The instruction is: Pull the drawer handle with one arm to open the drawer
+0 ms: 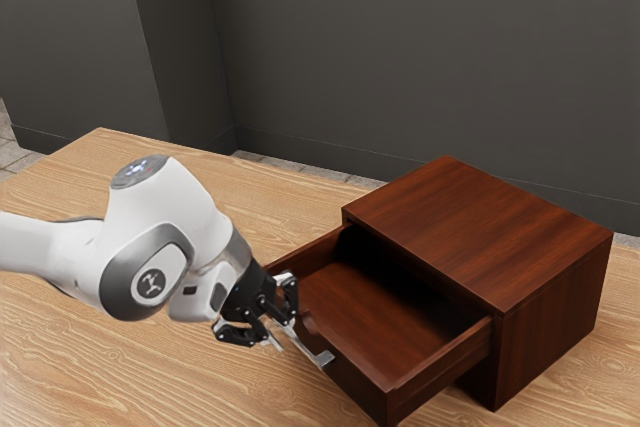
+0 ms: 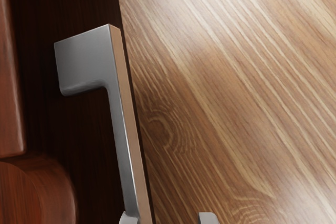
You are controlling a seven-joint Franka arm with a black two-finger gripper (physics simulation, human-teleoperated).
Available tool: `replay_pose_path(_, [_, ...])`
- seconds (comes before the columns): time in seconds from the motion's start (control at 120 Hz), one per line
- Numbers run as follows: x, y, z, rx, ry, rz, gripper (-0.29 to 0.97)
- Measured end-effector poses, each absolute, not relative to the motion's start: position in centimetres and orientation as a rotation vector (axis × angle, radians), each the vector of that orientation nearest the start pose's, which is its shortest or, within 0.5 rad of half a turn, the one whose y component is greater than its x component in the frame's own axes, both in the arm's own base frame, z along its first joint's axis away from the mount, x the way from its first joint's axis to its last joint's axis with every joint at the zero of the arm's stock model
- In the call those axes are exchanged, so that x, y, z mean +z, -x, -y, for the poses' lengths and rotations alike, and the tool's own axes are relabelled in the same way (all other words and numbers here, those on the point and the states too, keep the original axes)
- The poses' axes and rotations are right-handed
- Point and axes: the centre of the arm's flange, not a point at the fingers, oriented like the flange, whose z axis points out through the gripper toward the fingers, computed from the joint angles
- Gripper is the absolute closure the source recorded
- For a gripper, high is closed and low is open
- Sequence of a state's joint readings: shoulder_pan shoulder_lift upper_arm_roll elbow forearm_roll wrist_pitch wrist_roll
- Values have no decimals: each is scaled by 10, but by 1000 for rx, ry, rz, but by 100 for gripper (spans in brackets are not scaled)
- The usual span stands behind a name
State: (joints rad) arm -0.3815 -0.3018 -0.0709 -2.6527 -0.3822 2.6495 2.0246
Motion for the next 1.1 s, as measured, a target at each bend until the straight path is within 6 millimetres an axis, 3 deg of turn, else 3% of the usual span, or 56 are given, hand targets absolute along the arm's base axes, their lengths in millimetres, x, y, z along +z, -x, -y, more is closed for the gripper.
replay_pose_path(0.2, [380, -389, 180, -563, 1394, -2674, 58])
replay_pose_path(0.333, [415, -380, 185, -633, 1328, -2651, 48])
replay_pose_path(0.417, [436, -386, 188, -659, 1307, -2641, 40])
replay_pose_path(0.533, [485, -413, 181, -673, 1299, -2606, 25])
replay_pose_path(0.683, [585, -464, 174, -507, 1243, -2578, 12])
replay_pose_path(0.758, [617, -502, 148, -406, 1352, -2549, 8])
replay_pose_path(0.892, [655, -565, 82, -238, 1634, -2434, 5])
replay_pose_path(0.992, [682, -572, 22, -145, 1894, -2249, 3])
replay_pose_path(1.1, [681, -567, -36, -70, 2178, -2047, 2])
